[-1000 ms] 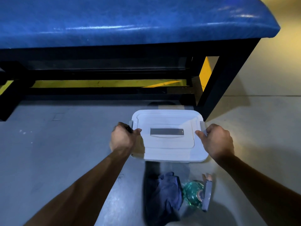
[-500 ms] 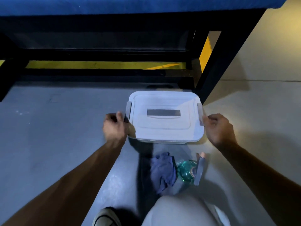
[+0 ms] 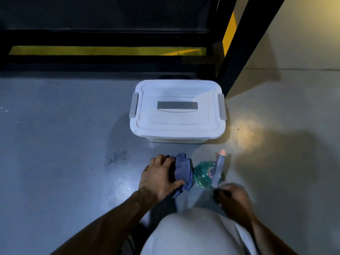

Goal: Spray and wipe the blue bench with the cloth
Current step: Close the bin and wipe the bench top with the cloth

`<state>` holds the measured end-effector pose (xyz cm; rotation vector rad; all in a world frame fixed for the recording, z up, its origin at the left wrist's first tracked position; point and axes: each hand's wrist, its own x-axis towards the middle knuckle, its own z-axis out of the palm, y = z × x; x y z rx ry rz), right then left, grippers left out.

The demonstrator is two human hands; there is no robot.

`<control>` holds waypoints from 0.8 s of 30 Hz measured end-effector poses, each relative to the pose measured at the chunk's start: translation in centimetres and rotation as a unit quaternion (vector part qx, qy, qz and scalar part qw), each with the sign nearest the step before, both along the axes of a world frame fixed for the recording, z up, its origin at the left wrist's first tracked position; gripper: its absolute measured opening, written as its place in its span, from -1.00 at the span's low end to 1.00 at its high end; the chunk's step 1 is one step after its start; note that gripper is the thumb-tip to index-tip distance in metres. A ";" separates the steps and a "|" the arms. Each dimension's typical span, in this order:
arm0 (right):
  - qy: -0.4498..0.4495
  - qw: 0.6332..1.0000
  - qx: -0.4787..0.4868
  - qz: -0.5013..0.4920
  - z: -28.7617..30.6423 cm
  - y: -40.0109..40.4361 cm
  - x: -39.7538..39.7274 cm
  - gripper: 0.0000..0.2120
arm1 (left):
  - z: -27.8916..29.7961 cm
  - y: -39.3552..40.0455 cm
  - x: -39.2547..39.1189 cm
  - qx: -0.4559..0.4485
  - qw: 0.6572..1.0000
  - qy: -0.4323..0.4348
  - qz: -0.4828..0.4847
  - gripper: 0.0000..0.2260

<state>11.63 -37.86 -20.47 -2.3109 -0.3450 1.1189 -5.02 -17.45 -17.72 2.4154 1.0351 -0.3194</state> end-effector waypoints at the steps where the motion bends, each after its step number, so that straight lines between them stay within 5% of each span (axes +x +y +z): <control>1: 0.038 0.999 -0.002 -0.019 0.1 0.1 -0.7 -0.75 | -0.3 -0.1 0.0 0.012 1.000 -0.001 -0.014 -0.37; 5: 0.175 0.980 0.014 -0.096 0.1 2.0 -4.0 -0.69 | -1.0 0.2 -0.3 -0.018 0.999 -0.037 0.002 -0.60; 12: 0.297 0.925 0.037 -0.235 4.1 5.7 -7.2 -0.91 | 2.9 0.5 -1.6 -0.118 0.973 -0.128 0.154 -0.73; 24: 0.290 0.917 0.204 -0.181 32.8 12.8 -7.5 -0.78 | 30.1 1.1 -1.3 -0.280 0.863 -0.252 0.336 -0.82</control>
